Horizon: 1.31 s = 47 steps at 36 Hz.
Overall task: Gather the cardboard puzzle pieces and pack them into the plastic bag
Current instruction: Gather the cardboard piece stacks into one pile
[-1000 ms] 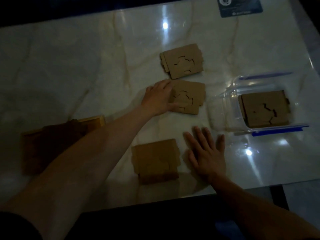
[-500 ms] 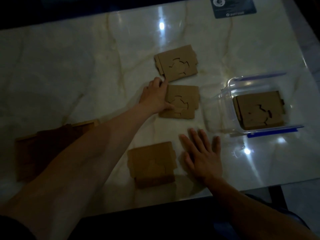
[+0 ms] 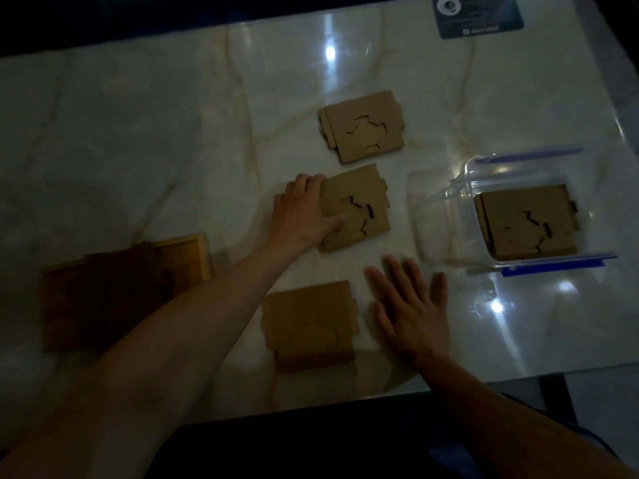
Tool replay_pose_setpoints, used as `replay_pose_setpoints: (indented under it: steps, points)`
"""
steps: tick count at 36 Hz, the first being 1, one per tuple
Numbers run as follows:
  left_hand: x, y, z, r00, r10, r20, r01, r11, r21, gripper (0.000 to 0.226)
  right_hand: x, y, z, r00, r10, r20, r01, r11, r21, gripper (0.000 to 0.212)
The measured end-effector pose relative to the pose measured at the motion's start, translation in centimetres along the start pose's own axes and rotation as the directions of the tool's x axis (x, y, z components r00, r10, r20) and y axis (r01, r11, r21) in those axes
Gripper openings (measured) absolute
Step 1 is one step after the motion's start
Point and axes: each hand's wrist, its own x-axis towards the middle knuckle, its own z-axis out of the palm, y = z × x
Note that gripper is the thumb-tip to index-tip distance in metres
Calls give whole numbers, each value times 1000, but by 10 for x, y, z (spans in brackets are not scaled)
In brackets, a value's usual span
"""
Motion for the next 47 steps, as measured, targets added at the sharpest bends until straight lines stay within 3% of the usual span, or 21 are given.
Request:
replay_pose_setpoints:
  steps: [14,21,30,40,47]
  points:
    - [-72,-29,-28,990,-123,67,138,940,-313,81,-2,-5,-12,999,20,28,-20,1000,19,63]
    - [-127,-37,-28,989,-72,131,105,957,-271,79,-1,0,-5,1000,4,9,-4,1000,0,62]
    - [-169,-55,-15,988,24,155,-9,995,-98,81,0,1,4,997,11,-72,-14,999,-37,64]
    - [-181,-63,1,973,84,216,-77,996,-39,82,-1,0,2,995,6,-99,-8,1000,-21,63]
    - [-182,-61,5,979,109,172,-111,994,-2,82,0,1,4,995,9,-101,-10,1000,-8,63]
